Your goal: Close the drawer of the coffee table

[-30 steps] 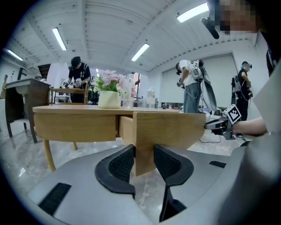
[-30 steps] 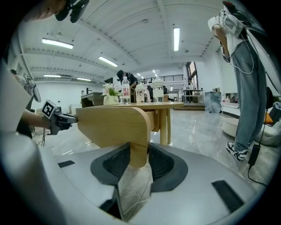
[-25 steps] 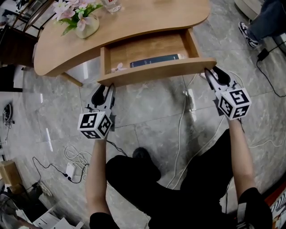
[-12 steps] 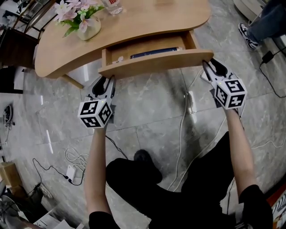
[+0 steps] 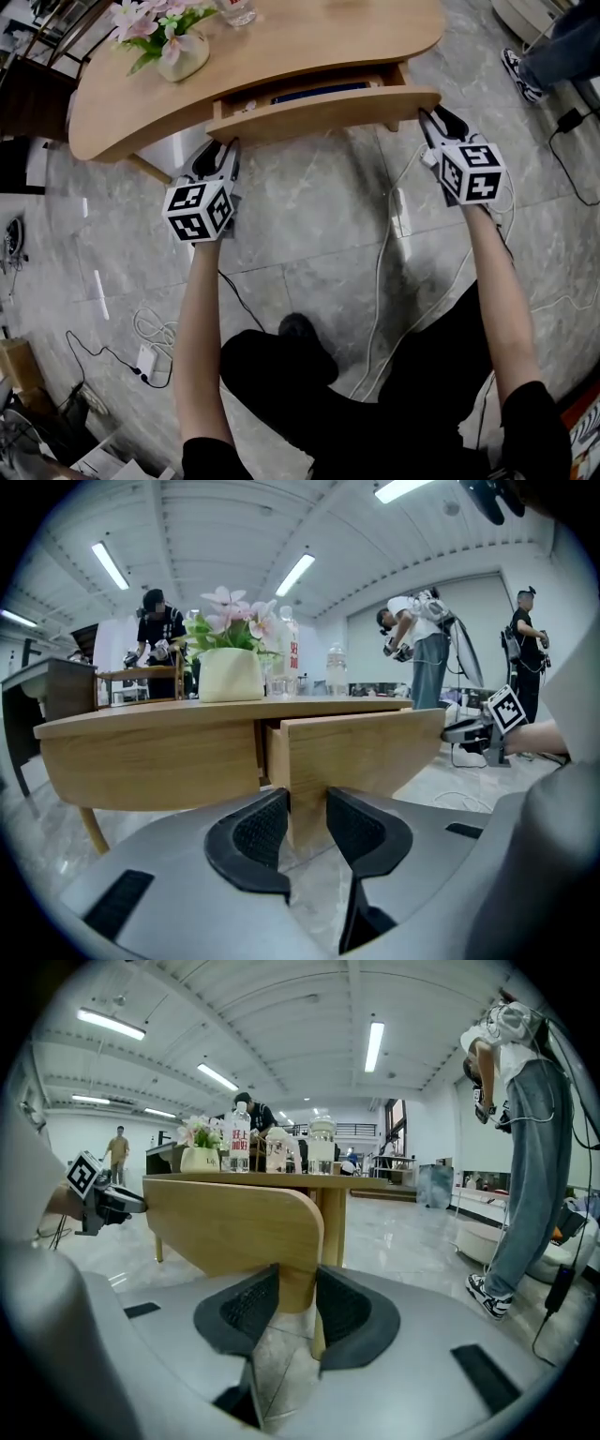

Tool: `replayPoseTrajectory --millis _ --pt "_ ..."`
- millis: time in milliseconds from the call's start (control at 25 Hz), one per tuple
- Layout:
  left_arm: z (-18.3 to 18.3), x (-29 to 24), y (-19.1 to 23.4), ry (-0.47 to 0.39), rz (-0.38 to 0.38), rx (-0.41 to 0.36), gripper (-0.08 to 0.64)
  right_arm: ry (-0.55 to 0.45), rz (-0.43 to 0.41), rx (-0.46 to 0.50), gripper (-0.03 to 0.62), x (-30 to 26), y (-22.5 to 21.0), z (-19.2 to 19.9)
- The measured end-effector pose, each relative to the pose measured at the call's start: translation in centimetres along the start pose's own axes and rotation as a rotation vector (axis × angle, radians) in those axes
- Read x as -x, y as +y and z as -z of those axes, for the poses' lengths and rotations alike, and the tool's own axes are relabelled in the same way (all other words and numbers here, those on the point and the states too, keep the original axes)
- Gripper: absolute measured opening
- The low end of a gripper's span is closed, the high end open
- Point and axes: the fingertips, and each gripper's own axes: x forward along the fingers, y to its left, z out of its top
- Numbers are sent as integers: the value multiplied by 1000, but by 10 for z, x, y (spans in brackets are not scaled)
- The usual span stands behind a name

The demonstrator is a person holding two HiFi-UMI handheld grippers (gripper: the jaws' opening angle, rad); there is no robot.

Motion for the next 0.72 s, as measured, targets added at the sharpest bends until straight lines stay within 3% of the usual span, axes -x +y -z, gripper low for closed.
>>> replayPoseTrajectory --millis 720 --pt "-14 -46 24 22 -37 -3 137 48 17 -23 120 -49 -18 -13"
